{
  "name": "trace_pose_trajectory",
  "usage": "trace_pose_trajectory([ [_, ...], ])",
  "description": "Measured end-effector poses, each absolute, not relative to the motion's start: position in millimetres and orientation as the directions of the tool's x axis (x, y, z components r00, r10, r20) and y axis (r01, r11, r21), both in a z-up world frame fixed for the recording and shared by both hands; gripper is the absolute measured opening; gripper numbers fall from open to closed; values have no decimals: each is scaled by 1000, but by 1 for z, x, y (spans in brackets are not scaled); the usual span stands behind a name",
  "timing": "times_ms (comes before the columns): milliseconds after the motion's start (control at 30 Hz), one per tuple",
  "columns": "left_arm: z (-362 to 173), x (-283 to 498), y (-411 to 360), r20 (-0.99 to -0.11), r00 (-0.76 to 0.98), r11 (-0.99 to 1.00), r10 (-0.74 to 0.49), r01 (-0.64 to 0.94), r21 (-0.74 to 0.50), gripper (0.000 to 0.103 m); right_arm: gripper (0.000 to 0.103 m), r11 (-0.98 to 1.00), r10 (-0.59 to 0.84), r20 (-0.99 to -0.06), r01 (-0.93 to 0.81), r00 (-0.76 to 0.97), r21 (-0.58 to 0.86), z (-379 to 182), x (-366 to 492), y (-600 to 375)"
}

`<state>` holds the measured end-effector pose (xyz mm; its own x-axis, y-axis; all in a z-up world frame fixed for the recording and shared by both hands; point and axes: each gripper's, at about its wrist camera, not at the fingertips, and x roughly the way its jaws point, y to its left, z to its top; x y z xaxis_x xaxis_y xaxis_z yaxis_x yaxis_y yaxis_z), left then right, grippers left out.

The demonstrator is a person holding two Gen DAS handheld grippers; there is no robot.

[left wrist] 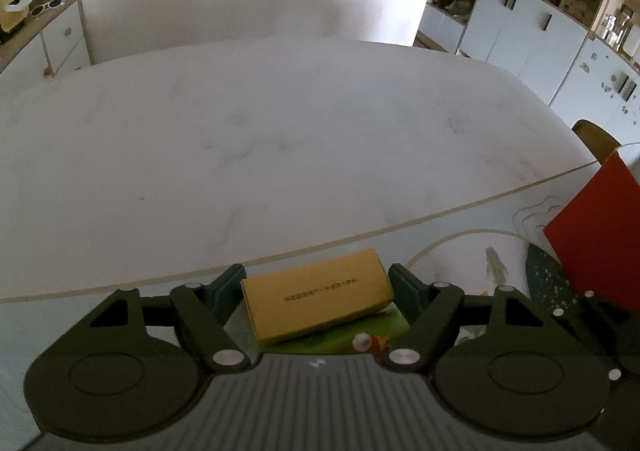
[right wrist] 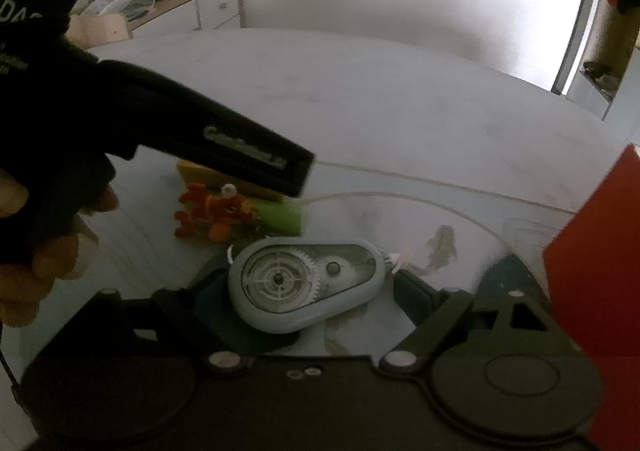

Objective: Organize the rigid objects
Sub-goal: 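Grasp the yellow box with the left gripper while the right grasps the tape dispenser, then carry the yellow box and tape dispenser into the shoebox and open both grippers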

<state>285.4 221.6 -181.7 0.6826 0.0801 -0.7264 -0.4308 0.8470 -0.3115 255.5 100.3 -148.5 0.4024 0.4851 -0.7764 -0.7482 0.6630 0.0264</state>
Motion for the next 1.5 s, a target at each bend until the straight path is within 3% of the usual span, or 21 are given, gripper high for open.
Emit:
trace_pose_trajectory([
  [800,-126,244,208,-698,699,856,156,-449,-258,77,88,647,581,-701,-758,413,89,-70,233,42],
  [1500,-40,240,125,-642,760,894,100,-353,-278,77,88,689,583,-653,-721,483,82,-23,257,-84],
])
